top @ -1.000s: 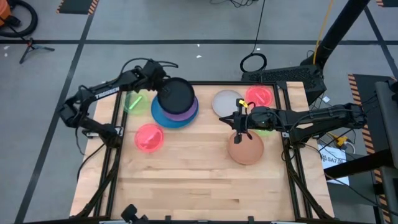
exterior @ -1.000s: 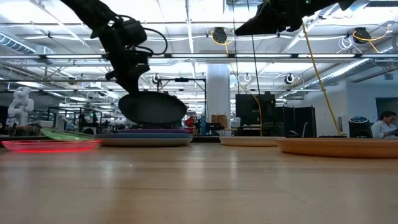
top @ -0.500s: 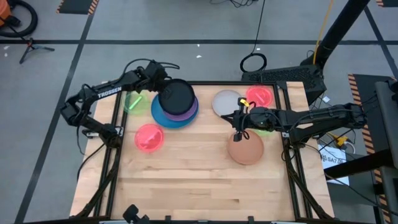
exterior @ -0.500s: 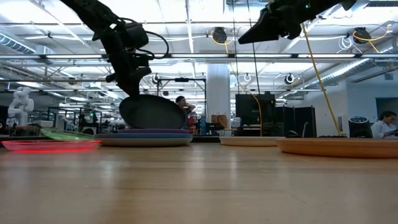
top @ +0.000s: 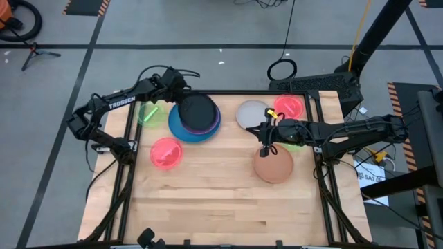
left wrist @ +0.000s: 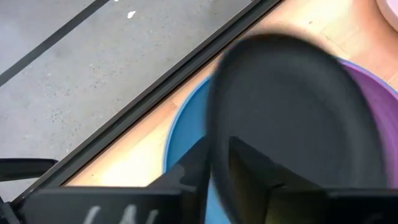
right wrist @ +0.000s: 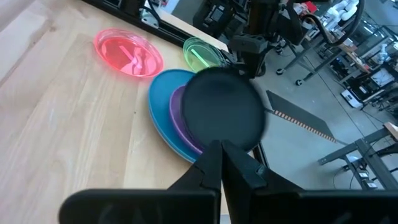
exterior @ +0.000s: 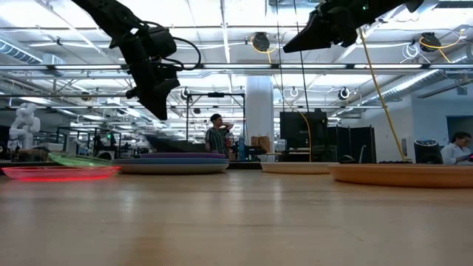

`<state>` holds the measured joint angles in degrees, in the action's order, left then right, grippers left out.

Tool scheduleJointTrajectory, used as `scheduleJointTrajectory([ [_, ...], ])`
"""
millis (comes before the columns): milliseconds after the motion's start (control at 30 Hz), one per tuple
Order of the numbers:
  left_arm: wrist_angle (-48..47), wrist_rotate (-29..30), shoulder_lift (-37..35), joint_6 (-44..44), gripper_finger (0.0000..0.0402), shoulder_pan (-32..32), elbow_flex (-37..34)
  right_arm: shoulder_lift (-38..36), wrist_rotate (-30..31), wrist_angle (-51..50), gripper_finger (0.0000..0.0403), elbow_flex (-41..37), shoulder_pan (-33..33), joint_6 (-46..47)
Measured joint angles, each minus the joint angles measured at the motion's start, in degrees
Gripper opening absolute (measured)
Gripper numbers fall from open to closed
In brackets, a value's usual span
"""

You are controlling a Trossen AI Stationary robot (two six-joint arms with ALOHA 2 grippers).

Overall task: Stack plastic plates
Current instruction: Stack the black plate on the violet plate, then stack the white plate on the black plate

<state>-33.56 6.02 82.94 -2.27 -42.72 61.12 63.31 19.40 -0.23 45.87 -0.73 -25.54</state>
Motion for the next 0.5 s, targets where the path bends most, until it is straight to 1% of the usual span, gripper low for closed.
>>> scheduleJointTrajectory([
  [133, -0.13, 0.0, 0.0, 0.03, 0.0114, 0.0, 0.0, 0.0, 0.0, -0.02, 0.0, 0.0, 0.0, 0.39],
  [233, -0.15, 0.0, 0.0, 0.05, 0.0136, 0.03, 0.0, 0.0, 0.0, -0.04, 0.0, 0.0, 0.0, 0.39],
  [367, -1.23, 0.0, 0.0, 0.33, 0.0148, 1.48, 0.01, 0.0, 0.0, -0.14, 0.0, 0.0, 0.0, 0.61],
  [500, -1.84, -0.02, 0.0, 1.14, 0.0149, 4.84, 0.0, 0.0, 0.26, -0.82, 0.0, 0.0, 0.0, 3.3],
])
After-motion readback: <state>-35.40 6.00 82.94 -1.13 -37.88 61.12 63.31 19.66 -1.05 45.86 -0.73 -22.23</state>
